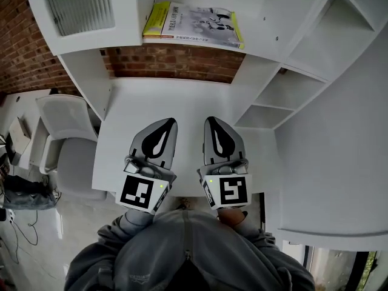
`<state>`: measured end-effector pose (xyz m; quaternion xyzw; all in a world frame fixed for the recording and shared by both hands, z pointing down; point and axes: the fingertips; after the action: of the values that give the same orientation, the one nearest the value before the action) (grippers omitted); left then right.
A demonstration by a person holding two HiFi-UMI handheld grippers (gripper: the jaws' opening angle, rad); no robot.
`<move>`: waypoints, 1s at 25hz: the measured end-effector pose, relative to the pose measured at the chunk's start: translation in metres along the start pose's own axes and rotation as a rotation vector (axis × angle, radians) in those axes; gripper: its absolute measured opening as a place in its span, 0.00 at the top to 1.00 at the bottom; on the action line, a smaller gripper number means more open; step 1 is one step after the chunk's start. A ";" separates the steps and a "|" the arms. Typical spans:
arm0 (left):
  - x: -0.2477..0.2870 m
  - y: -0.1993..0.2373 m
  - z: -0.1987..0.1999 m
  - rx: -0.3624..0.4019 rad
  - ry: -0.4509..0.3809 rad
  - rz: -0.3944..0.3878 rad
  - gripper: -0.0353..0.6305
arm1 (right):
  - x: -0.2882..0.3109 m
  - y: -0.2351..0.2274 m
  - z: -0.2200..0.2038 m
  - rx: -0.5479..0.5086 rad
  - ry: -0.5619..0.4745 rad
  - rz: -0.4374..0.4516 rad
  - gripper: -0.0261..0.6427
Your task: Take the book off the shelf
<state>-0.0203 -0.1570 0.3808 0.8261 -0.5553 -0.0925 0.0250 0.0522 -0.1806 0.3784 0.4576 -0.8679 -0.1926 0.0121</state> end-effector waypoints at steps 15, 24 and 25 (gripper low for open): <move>0.047 -0.005 -0.003 0.022 -0.032 0.089 0.94 | 0.027 -0.037 -0.023 0.028 -0.046 0.092 0.92; 0.049 0.000 -0.004 0.027 -0.040 0.094 0.94 | 0.025 -0.038 -0.026 0.026 -0.047 0.088 0.92; 0.051 0.001 -0.003 0.029 -0.040 0.091 0.94 | 0.026 -0.039 -0.025 0.030 -0.048 0.083 0.92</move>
<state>-0.0017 -0.2041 0.3778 0.7981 -0.5942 -0.0995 0.0061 0.0730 -0.2289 0.3841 0.4165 -0.8891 -0.1898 -0.0078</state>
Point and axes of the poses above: the fingertips, and each gripper's own axes: x forward along the fingers, y to its left, z out of its top, and after that the axes turned 11 degrees about -x, right-handed
